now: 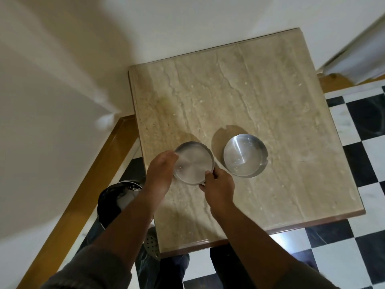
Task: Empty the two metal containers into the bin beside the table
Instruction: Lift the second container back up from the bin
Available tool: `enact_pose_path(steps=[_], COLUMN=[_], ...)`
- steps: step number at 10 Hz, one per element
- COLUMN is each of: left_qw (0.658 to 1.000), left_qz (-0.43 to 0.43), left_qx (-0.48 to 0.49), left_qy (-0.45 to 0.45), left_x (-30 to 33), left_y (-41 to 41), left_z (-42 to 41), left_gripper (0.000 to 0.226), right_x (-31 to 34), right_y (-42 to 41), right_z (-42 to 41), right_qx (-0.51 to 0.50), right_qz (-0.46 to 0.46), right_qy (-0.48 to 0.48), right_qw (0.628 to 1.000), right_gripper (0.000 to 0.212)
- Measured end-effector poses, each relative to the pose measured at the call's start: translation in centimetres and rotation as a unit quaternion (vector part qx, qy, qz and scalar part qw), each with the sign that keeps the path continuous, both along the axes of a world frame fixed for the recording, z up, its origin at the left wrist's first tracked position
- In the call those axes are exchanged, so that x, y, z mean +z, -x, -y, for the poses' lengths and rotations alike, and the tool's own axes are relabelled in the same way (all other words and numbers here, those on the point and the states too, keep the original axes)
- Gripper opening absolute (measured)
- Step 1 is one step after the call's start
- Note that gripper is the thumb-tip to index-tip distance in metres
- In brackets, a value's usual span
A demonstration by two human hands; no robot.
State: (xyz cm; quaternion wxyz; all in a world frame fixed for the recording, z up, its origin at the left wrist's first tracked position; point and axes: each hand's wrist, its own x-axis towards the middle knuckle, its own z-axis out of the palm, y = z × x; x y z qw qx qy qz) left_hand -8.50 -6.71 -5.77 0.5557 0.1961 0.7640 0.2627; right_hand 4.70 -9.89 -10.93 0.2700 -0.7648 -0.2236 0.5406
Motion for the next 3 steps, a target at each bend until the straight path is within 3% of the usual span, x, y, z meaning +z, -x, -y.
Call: enact_pose_path(steps=[1,2,3], left_qw=[1.0,0.999,0.995], left_qz=[-0.005,-0.007,-0.039], left_qx=[-0.012,-0.052,-0.088], left_qy=[-0.003,-0.015,-0.002], left_x=[0.3,1.9,2.6], left_y=[-0.2,-0.5,0.3], left_z=[0.0,0.3,1.1], left_gripper=[0.031,0.012,0.014], right_x=[0.2,2.2,4.1], right_y=[0.1,-0.3,-0.8], right_z=[0.0,-0.1,-0.1], right_qx=[0.038,0.098,0.131], right_qz=[0.017,0.041,0.058], right_qy=[-0.017,-0.013,0.0], right_qw=[0.999,0.994,0.99], right_gripper=[0.024,0.023,0.028])
